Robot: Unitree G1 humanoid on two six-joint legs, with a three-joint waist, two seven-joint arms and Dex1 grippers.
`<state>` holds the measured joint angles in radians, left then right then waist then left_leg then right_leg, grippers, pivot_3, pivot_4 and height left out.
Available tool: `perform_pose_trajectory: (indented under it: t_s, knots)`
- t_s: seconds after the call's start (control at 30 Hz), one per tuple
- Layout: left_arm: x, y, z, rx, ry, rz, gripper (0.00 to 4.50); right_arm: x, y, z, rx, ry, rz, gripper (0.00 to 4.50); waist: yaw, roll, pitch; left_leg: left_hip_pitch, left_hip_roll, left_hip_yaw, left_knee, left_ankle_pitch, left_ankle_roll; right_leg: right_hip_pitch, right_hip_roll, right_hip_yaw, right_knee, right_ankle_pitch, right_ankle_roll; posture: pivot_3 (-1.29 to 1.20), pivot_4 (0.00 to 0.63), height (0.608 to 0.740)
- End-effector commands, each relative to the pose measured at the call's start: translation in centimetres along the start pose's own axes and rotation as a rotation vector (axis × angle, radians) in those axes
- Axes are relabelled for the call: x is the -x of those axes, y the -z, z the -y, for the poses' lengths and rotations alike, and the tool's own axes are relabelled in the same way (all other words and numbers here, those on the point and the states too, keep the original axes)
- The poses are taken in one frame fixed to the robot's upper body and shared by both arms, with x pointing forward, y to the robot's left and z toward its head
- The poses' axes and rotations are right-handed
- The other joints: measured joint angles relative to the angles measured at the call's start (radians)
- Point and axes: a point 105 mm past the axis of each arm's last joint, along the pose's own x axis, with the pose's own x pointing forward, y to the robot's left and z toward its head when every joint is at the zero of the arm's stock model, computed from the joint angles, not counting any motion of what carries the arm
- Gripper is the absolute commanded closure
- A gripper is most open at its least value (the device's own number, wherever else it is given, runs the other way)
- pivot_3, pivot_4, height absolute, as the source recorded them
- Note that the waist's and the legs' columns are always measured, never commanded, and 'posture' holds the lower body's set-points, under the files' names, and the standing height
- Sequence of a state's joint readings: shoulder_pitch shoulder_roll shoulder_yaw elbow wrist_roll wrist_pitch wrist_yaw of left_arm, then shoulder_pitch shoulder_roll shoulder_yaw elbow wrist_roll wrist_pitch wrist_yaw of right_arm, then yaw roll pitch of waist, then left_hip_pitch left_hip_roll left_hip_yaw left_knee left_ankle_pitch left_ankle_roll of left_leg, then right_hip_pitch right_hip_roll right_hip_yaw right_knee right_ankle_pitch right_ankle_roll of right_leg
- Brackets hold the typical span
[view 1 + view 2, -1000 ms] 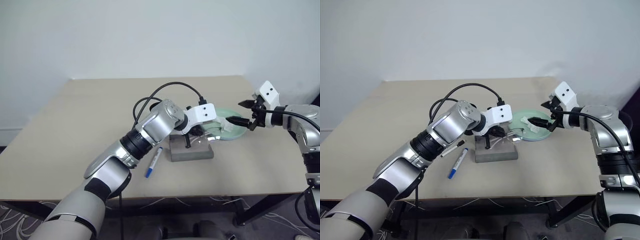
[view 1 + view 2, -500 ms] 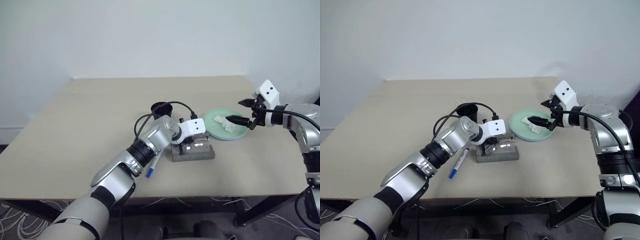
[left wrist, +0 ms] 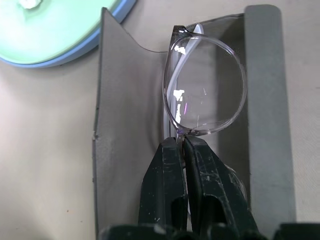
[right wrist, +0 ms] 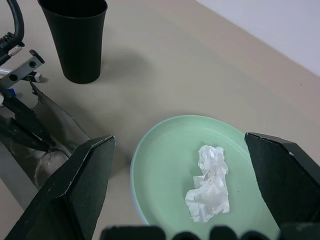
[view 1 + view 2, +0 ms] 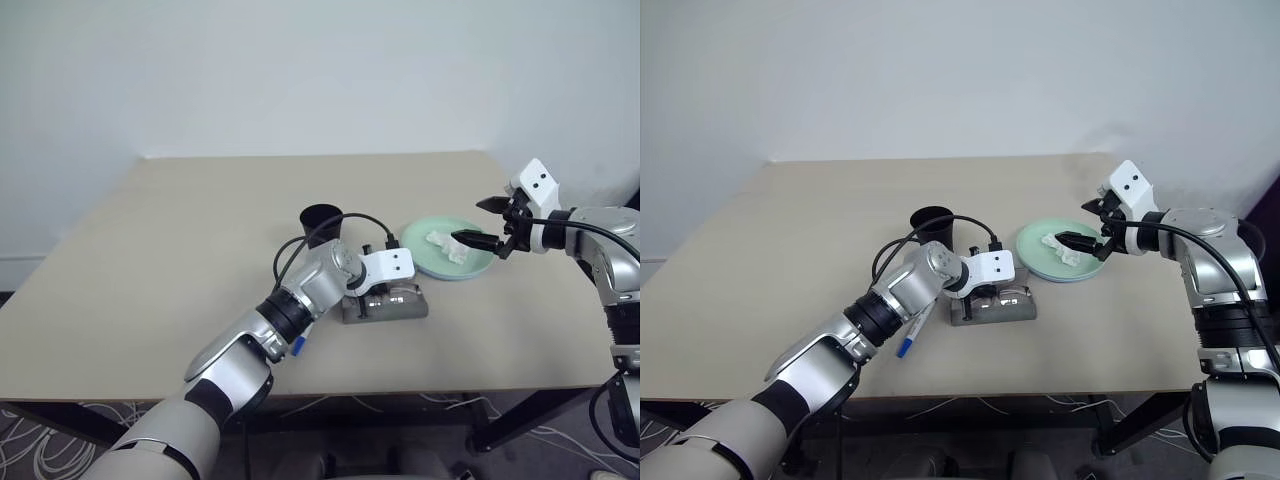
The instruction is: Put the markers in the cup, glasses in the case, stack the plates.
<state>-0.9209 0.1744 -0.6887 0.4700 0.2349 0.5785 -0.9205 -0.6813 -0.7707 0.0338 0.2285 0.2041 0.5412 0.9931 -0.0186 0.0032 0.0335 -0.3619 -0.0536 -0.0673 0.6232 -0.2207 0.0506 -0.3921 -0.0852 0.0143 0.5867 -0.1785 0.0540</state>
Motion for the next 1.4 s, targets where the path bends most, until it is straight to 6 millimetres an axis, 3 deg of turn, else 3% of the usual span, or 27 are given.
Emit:
perform_pose_trajectory:
  t_s: [0.03, 0.17, 0.47, 0.63, 0.73, 0.9, 1.03, 1.3, 1.4]
  knots:
    - [0.5, -0.3, 0.1, -0.035, 0.007, -0.001, 4.46, 0.4, -1.9, 0.6, 0.048, 0.023, 0.051, 0.0, 0.0, 0.0, 0.0, 0.0, 0.0, 0.0, 0.0, 0.0, 0.0, 0.0, 0.0, 0.0, 0.0, 0.0, 0.0, 0.0, 0.0, 0.732]
    - [0.9, -0.4, 0.1, -0.061, 0.011, -0.005, 3.6, 0.3, -1.9, 0.6, 0.049, 0.022, 0.049, 0.0, 0.0, 0.0, 0.0, 0.0, 0.0, 0.0, 0.0, 0.0, 0.0, 0.0, 0.0, 0.0, 0.0, 0.0, 0.0, 0.0, 0.0, 0.732]
    - [2.3, -2.1, -0.9, -0.071, -0.027, 0.055, 0.55, 0.2, -1.9, 0.6, 0.052, 0.019, 0.047, 0.0, 0.0, 0.0, 0.0, 0.0, 0.0, 0.0, 0.0, 0.0, 0.0, 0.0, 0.0, 0.0, 0.0, 0.0, 0.0, 0.0, 0.0, 0.732]
    - [3.4, -3.7, -2.0, -0.06, -0.075, 0.11, 0.55, 0.1, -1.9, 0.6, 0.052, 0.018, 0.047, 0.0, 0.0, 0.0, 0.0, 0.0, 0.0, 0.0, 0.0, 0.0, 0.0, 0.0, 0.0, 0.0, 0.0, 0.0, 0.0, 0.0, 0.0, 0.732]
    - [4.1, -4.5, -3.6, -0.038, -0.15, 0.149, 0.55, 0.1, -1.9, 0.6, 0.053, 0.018, 0.047, 0.0, 0.0, 0.0, 0.0, 0.0, 0.0, 0.0, 0.0, 0.0, 0.0, 0.0, 0.0, 0.0, 0.0, 0.0, 0.0, 0.0, 0.0, 0.732]
    - [4.6, -4.6, -5.8, -0.013, -0.247, 0.163, 0.55, 0.1, -1.9, 0.6, 0.054, 0.018, 0.048, 0.0, -0.001, 0.0, 0.0, 0.0, 0.0, 0.0, 0.0, 0.0, 0.0, 0.0, 0.0, 0.0, 0.0, 0.0, 0.0, 0.0, 0.0, 0.732]
    - [4.0, -3.5, -7.2, -0.008, -0.313, 0.126, 1.4, 0.0, -2.0, 0.6, 0.056, 0.017, 0.049, 0.0, 0.0, 0.0, 0.0, 0.0, 0.0, 0.0, 0.0, 0.0, 0.0, 0.0, 0.0, 0.0, 0.0, 0.0, 0.0, 0.0, 0.0, 0.732]
    - [2.4, -1.5, -8.1, 0.01, -0.391, 0.093, 4.26, 0.0, -2.0, 0.5, 0.058, 0.016, 0.049, 0.0, 0.001, 0.0, 0.0, 0.0, -0.002, 0.0, 0.0, 0.0, 0.0, 0.0, 0.0, 0.0, 0.0, 0.0, 0.0, 0.0, 0.0, 0.732]
    - [2.0, -1.3, -8.0, -0.003, -0.396, 0.087, 4.45, 0.0, -2.0, 0.5, 0.059, 0.015, 0.05, 0.0, 0.002, 0.0, 0.0, 0.0, -0.003, -0.001, 0.0, 0.0, 0.0, 0.0, 0.0, 0.0, 0.0, 0.0, 0.001, 0.0, 0.0, 0.732]
